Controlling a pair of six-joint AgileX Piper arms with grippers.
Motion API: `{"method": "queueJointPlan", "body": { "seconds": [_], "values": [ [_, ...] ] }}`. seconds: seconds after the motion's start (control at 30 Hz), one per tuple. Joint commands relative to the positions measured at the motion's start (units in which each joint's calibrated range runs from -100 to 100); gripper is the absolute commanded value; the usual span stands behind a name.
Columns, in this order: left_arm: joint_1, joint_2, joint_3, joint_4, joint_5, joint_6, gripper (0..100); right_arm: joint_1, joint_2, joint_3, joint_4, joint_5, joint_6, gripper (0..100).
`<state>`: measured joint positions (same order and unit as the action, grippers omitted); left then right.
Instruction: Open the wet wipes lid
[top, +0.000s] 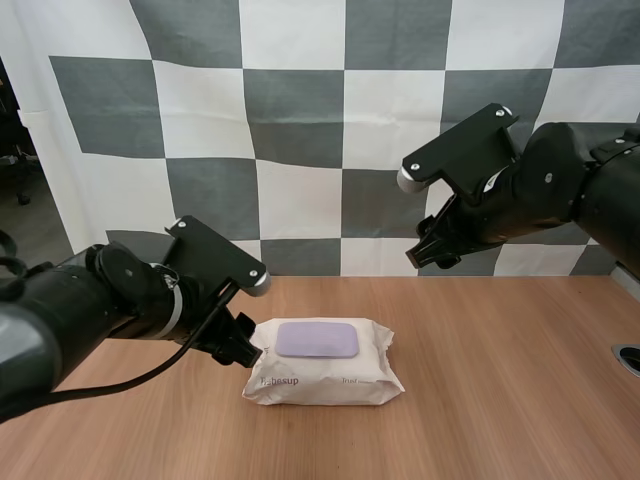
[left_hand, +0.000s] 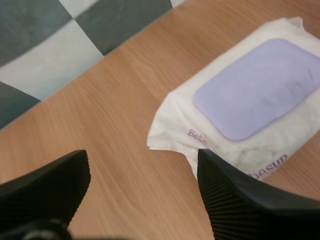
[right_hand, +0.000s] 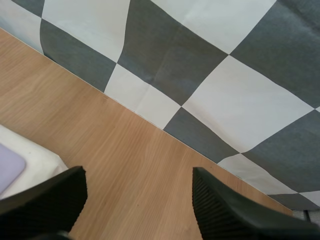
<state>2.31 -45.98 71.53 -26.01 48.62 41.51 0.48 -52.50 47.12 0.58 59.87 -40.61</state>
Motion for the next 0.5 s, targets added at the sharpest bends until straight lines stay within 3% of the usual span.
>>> {"method": "queueJointPlan", "body": {
  "seconds": [0.0,0.13,0.33,0.4,0.47],
  "values": [
    [0.05,2.96,0.24,-0.44,-4.10,7.28,100,-0.01,0.54,0.01,1.50,0.18,-0.38,100],
    [0.05,2.83,0.24,1.65,-11.31,7.09,100,-0.01,0.40,0.01,2.50,-4.02,-0.38,100],
    [0.05,2.83,0.24,5.27,-8.05,5.73,100,-0.01,0.40,0.01,5.11,-5.14,-0.38,100],
    [0.05,2.97,0.24,4.11,-5.14,7.94,100,-0.01,0.40,0.01,6.00,-5.79,-0.38,100],
    [0.05,3.36,0.24,-1.08,-3.75,14.07,100,-0.01,0.40,0.01,6.44,-6.65,-0.69,100]
  ]
}}
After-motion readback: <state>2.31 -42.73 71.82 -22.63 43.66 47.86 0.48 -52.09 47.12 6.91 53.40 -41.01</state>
